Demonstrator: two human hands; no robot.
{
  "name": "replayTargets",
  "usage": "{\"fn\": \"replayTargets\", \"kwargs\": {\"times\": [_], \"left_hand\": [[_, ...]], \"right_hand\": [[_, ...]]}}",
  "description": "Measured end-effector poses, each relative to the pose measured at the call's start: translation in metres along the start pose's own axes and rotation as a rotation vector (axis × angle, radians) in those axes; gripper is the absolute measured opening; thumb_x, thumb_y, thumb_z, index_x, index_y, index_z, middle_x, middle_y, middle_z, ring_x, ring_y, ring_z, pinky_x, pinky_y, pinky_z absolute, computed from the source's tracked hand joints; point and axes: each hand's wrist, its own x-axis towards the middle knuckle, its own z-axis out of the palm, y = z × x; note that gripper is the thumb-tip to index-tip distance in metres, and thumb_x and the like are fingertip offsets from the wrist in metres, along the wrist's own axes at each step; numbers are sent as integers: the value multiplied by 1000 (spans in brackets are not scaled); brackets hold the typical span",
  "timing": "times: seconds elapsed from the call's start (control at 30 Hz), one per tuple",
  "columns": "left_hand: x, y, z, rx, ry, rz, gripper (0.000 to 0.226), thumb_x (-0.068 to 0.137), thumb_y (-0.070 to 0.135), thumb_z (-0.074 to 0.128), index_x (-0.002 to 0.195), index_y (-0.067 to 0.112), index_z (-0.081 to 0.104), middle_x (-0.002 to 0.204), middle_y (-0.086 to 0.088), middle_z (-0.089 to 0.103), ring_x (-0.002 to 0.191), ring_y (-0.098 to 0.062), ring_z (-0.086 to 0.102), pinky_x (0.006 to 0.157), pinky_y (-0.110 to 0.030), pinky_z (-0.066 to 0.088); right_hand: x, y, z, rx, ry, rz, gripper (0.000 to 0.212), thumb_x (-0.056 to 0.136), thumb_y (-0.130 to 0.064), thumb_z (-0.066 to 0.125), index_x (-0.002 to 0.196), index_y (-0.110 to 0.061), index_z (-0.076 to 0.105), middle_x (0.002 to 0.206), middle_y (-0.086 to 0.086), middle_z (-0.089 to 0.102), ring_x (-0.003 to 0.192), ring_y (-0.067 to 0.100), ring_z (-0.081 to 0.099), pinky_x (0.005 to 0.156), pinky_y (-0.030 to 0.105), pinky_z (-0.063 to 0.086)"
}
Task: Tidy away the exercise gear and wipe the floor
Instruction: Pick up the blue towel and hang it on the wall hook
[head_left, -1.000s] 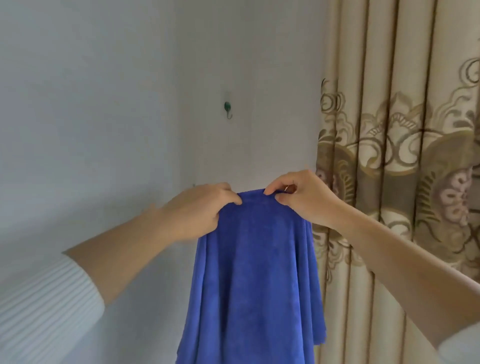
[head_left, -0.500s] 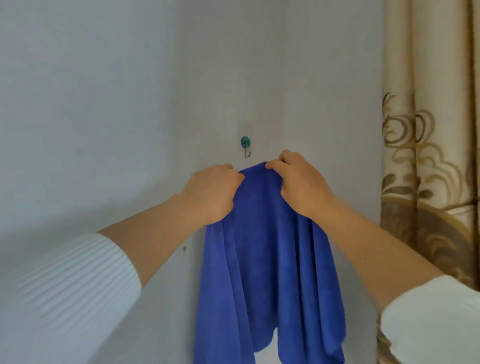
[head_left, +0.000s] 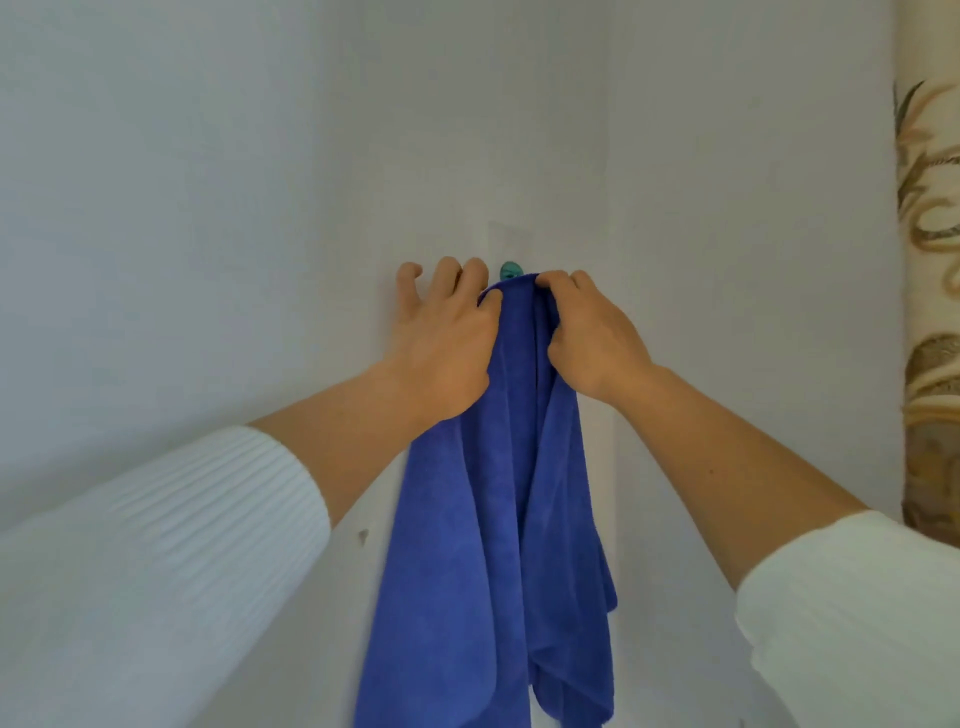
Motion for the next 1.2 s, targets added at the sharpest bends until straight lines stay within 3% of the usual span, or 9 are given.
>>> {"fn": "replayTargets", "kwargs": {"times": [0.17,0.3,0.47,0.7,0.8,0.9,1.07,1.13,1.2], "left_hand": [[-3,5,3,-69,-81,66,46,69,12,52,115,10,57,129,0,39,113,-24,35,96,-46,18],[-13,18,1,-219,-187,-19,39,74,10,53,113,10,52,131,-4,35,109,-24,39,83,-35,22],[-37,38,3,-782,-291,-242,15,77,-3,49,81,10,44,116,-8,36,99,-25,47,79,-24,41],[-113,49,24,-721,-342,-110,61,77,-2,49,137,5,41,133,-3,35,104,-22,51,87,-35,49],[-140,53,22,-894,-392,-203,68,84,1,50,148,14,31,136,6,38,109,-11,51,93,-23,44],[-156,62,17,-1137,-299,-461,58,84,4,57,139,19,46,121,8,51,100,-1,56,89,-14,46],[-168,78,11,-1253,-71,-847,31,82,12,65,111,24,64,100,10,65,80,-6,63,74,-17,52],[-176,82,11,-1237,-89,-849,33,80,6,63,108,22,61,100,11,64,82,-9,61,70,-16,50],[-191,86,11,-1211,-324,-708,45,77,0,61,117,22,54,111,7,61,96,-14,60,78,-19,49]], "right_hand": [[-6,8,9,336,-67,160,48,84,4,38,124,-21,46,88,0,56,70,15,51,56,25,40],[-18,10,7,548,-179,279,41,84,4,38,110,-22,56,73,1,57,64,15,54,56,24,42],[-26,14,-5,582,-84,341,45,80,8,37,104,-22,60,77,6,61,69,21,58,59,32,47],[-77,12,32,500,-280,350,33,81,5,52,107,-14,53,85,-3,57,72,10,54,56,20,44],[-104,16,47,533,-105,513,19,76,6,48,90,-3,57,75,2,57,63,15,51,49,21,39],[-132,22,53,422,237,598,11,82,0,47,88,-7,53,83,0,55,63,7,47,51,18,34],[-180,33,62,425,358,611,12,101,-25,44,100,-13,46,77,-12,49,65,3,49,53,15,34],[-202,37,69,315,187,493,9,99,-21,48,95,-14,46,75,-8,51,63,7,50,52,18,35],[-219,32,75,182,-109,407,14,92,-11,50,81,-16,45,74,-1,52,62,19,50,49,24,33]]}}
